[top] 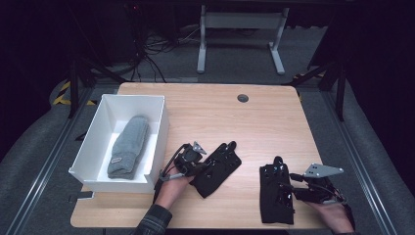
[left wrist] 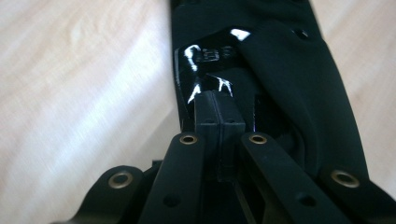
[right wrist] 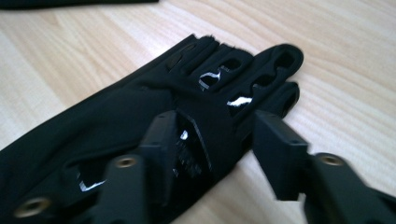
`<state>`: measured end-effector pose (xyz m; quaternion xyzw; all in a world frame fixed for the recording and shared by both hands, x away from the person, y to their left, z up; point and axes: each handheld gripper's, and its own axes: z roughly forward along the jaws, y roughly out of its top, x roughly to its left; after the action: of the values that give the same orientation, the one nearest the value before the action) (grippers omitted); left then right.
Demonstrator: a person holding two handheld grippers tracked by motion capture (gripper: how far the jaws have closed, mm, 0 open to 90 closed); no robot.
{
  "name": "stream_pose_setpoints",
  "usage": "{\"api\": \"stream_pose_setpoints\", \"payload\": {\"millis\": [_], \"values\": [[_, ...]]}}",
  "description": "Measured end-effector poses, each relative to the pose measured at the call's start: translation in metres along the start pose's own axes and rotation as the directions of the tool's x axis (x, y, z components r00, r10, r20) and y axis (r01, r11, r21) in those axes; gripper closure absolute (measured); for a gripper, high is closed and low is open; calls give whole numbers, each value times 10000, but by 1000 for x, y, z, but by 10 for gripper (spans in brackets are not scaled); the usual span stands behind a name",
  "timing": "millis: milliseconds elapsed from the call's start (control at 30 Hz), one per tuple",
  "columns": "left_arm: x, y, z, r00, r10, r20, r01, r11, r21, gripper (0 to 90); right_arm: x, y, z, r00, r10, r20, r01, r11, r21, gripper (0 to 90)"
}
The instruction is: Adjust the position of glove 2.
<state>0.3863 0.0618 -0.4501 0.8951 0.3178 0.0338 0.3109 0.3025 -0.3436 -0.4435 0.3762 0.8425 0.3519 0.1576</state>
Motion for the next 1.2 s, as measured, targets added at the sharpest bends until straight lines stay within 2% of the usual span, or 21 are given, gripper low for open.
{"api": "stream_pose_setpoints", "payload": {"millis": [67, 133, 200, 333, 400, 500, 633, 867, 1200], "values": [[-2, -4, -2, 10000, -15, 78, 15, 10000, -3, 900, 0, -1, -1, 10000, -8, -38, 8, 10000, 18, 579], [-8, -11, -6, 9992, -15, 396, 15, 10000, 4, 900, 2, -5, -4, 9999, -25, -145, 26, 9999, 131, 689], [-16, -16, -8, 9987, 62, 501, -65, 10000, 49, 900, 3, -6, -6, 9997, -42, -253, 47, 9998, 212, 767], [-31, -25, -10, 9967, 271, 770, -276, 9996, 48, 900, 7, -8, -5, 9983, -240, -529, 269, 9982, 544, 872], [-34, -26, -10, 9963, 388, 769, -391, 9992, 29, 900, 8, -8, -2, 9976, -334, -608, 379, 9965, 751, 886], [-33, -26, -8, 9954, 182, 939, -181, 9998, -22, 900, 8, -7, 1, 9967, -332, -734, 389, 9963, 770, 896], [-34, -25, -7, 9944, 172, 1043, -171, 9999, -14, 900, 10, -3, 7, 9955, -411, -849, 474, 9961, 741, 900], [-43, -22, -3, 9896, 446, 1370, -450, 9990, 1, 900, 21, 12, 22, 9928, -655, -1001, 730, 9946, 738, 900], [-43, -21, -3, 9886, 468, 1430, -466, 9989, -50, 900, 29, 28, 39, 9906, -801, -1108, 882, 9936, 708, 900]]}}
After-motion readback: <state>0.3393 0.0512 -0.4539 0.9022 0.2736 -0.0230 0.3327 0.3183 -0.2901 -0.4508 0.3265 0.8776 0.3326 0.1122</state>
